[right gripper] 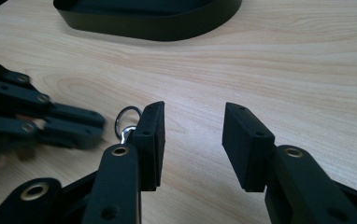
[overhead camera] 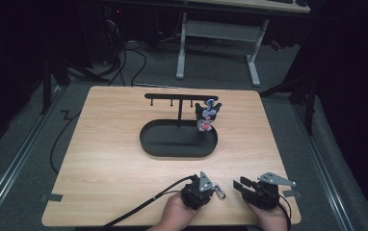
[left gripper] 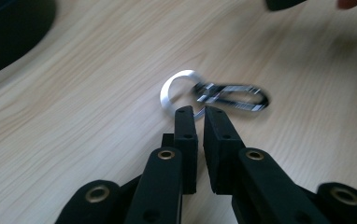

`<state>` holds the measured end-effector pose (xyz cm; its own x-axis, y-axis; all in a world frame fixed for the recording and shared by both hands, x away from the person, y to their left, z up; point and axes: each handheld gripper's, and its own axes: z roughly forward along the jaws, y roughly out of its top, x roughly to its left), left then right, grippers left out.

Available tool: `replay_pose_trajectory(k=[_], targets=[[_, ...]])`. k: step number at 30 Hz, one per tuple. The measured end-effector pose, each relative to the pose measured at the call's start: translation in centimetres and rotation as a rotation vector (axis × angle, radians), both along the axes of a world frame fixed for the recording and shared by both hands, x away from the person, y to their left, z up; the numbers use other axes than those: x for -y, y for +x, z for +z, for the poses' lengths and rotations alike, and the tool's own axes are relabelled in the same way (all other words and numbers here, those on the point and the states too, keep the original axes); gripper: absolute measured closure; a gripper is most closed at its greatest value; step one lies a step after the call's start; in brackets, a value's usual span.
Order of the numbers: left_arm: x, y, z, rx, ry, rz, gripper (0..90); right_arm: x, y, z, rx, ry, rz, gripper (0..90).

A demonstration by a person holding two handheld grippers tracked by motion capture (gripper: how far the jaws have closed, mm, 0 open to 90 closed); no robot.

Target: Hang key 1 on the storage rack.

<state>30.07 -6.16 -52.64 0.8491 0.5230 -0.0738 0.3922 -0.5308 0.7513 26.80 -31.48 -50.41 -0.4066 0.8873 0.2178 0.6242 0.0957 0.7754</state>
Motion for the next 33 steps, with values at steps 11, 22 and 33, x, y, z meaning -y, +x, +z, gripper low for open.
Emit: replay_pose_trajectory(k=[11,22,33], targets=[[-14.8,0.9,0.1,0.062,-0.033,0.258,78.0,-0.2,0.4,-0.6,-0.031,-0.015,-0.003,59.7],[-24.7,0.6,-0.1,0.132,-0.025,0.414,64.5,-0.7,0.8,-1.3,-0.047,-0.041,-0.013,58.9],[-25.5,0.9,0.3,0.101,-0.080,0.422,51.4,-1.1,0.7,-1.4,-0.016,-0.092,-0.021,55.8]])
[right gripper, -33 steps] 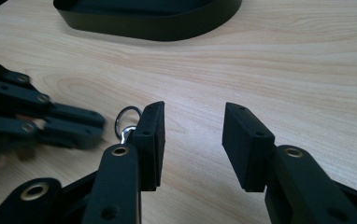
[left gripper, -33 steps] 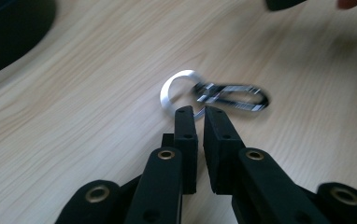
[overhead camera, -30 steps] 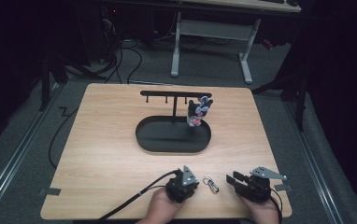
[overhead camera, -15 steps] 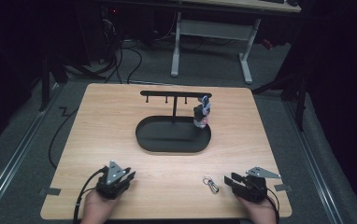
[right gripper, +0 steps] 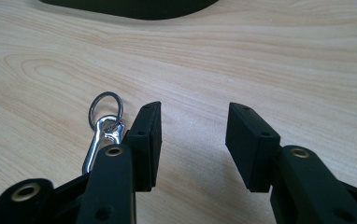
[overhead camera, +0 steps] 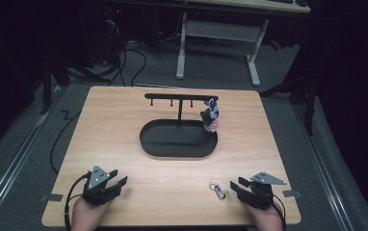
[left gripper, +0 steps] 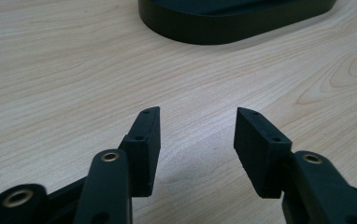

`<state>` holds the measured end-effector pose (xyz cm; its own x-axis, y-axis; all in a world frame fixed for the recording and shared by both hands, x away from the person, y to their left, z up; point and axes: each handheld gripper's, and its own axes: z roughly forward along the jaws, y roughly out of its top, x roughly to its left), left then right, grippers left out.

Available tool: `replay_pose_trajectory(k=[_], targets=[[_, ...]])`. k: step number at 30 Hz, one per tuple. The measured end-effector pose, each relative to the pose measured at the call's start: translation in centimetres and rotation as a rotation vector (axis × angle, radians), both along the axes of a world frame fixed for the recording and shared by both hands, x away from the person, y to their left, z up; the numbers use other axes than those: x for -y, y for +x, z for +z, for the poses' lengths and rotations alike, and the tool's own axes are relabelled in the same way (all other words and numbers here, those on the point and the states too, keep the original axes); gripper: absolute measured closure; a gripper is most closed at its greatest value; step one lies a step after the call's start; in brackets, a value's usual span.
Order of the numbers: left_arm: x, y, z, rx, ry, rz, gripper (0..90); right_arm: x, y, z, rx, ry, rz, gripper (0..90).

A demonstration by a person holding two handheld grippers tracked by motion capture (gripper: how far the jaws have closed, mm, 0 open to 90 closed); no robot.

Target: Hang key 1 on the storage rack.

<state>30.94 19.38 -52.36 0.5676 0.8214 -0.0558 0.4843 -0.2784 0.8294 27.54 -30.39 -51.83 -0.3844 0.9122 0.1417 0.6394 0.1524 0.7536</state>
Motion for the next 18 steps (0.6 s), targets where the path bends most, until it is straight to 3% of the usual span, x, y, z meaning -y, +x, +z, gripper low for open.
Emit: replay_pose_trajectory(k=[3,7,10,18], targets=[[0.2,0.0,-0.1,-0.006,0.000,-0.015,49.9,-0.7,0.3,0.4,-0.028,-0.084,0.028,55.7],[0.3,0.1,-0.2,-0.009,0.002,-0.024,49.0,-1.4,0.7,0.3,-0.099,-0.139,0.064,53.9],[0.2,0.2,-0.1,-0.012,-0.004,-0.026,48.3,-2.1,1.0,0.6,-0.142,-0.214,0.105,53.2],[0.0,0.3,-0.1,-0.018,-0.011,-0.041,46.9,-2.7,2.0,1.7,-0.249,-0.302,0.141,50.1]])
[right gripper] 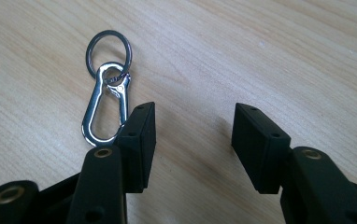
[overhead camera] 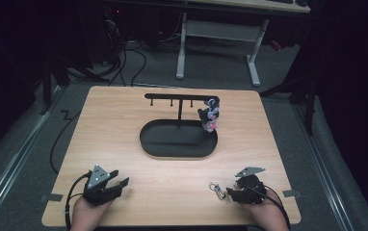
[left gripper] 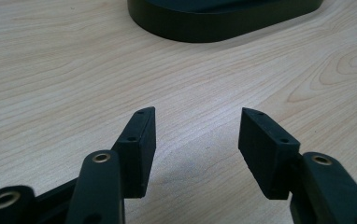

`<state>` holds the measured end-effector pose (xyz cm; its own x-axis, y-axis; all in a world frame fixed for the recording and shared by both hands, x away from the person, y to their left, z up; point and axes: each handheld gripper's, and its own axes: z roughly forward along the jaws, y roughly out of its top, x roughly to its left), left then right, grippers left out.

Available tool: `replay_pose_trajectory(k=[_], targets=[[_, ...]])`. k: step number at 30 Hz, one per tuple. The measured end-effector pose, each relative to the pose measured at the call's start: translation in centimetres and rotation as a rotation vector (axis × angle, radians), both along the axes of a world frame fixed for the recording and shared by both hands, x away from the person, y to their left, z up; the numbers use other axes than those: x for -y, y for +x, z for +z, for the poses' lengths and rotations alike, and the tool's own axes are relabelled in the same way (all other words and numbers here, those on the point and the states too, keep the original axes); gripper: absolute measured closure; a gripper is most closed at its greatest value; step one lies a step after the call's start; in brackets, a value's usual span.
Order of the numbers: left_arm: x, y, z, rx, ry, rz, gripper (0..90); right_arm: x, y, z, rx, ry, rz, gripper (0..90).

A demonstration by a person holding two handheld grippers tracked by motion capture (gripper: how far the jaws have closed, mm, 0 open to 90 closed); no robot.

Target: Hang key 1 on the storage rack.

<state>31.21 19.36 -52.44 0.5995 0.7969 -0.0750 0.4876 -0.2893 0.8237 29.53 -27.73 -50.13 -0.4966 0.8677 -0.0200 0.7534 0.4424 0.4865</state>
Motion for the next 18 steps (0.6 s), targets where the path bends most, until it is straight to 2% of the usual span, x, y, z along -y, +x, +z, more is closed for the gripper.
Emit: replay_pose_trajectory(k=[8,12,15,18], targets=[[0.1,0.1,0.0,0.007,0.006,-0.019,46.5,-0.2,0.8,1.0,-0.092,-0.050,0.013,48.6],[0.1,0.0,0.0,0.006,-0.010,-0.021,46.3,-0.2,1.4,1.4,-0.148,-0.070,0.020,47.8],[0.2,0.0,0.1,0.011,-0.008,-0.029,46.3,-0.3,1.7,1.7,-0.161,-0.077,0.025,47.8],[0.3,0.1,0.2,0.018,-0.009,-0.034,46.2,-0.4,2.4,2.2,-0.193,-0.088,0.031,47.7]])
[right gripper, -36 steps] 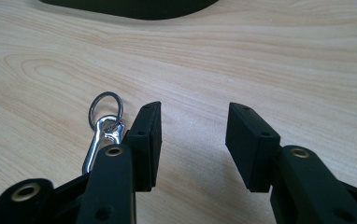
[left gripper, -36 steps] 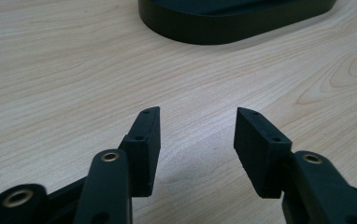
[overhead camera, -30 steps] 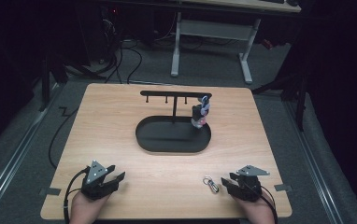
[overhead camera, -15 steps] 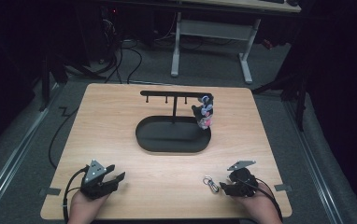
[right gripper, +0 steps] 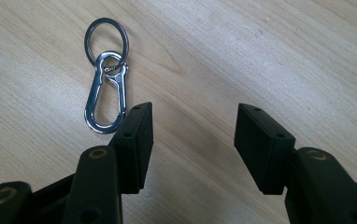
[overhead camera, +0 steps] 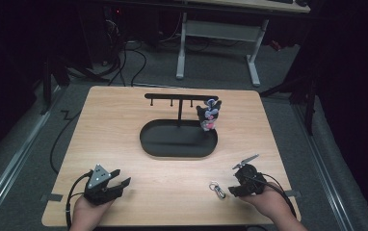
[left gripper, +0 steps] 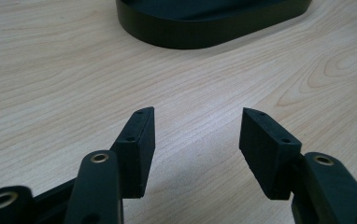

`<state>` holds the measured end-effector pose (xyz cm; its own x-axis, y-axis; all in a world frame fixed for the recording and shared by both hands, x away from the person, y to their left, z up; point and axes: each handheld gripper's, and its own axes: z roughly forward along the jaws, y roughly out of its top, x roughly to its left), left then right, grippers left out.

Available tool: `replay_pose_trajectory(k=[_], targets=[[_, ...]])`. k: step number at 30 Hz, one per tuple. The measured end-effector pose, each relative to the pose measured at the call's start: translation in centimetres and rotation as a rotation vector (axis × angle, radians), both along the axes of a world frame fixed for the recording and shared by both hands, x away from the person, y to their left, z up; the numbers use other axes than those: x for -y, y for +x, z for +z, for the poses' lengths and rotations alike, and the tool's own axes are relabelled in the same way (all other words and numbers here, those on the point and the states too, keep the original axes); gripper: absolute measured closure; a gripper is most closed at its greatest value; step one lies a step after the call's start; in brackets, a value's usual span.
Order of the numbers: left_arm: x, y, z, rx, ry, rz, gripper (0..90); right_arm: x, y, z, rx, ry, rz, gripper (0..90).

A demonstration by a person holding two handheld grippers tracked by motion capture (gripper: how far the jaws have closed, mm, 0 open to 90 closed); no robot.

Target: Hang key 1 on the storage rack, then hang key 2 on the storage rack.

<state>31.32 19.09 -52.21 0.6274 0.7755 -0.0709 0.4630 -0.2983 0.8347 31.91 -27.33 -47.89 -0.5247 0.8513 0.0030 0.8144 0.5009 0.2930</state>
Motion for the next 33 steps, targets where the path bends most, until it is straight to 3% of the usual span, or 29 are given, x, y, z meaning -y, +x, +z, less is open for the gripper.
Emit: replay_pose_trajectory(k=[9,10,12,26,33], targets=[[0.4,0.1,0.0,0.001,0.001,-0.011,46.2,-1.1,0.6,0.5,-0.040,-0.022,0.054,47.3],[0.4,0.1,0.0,-0.001,0.002,-0.012,46.2,-1.3,0.5,0.6,-0.055,-0.021,0.034,47.3],[0.4,0.1,0.0,-0.002,0.001,-0.012,46.1,-1.5,0.7,0.6,-0.048,-0.024,0.061,47.3],[0.5,-0.2,0.1,0.002,-0.001,-0.015,46.0,-2.5,1.2,1.1,-0.056,0.001,0.085,47.8],[0.5,-0.2,0.0,0.004,0.018,-0.024,45.8,-4.1,1.8,0.7,-0.083,-0.012,0.155,49.7]])
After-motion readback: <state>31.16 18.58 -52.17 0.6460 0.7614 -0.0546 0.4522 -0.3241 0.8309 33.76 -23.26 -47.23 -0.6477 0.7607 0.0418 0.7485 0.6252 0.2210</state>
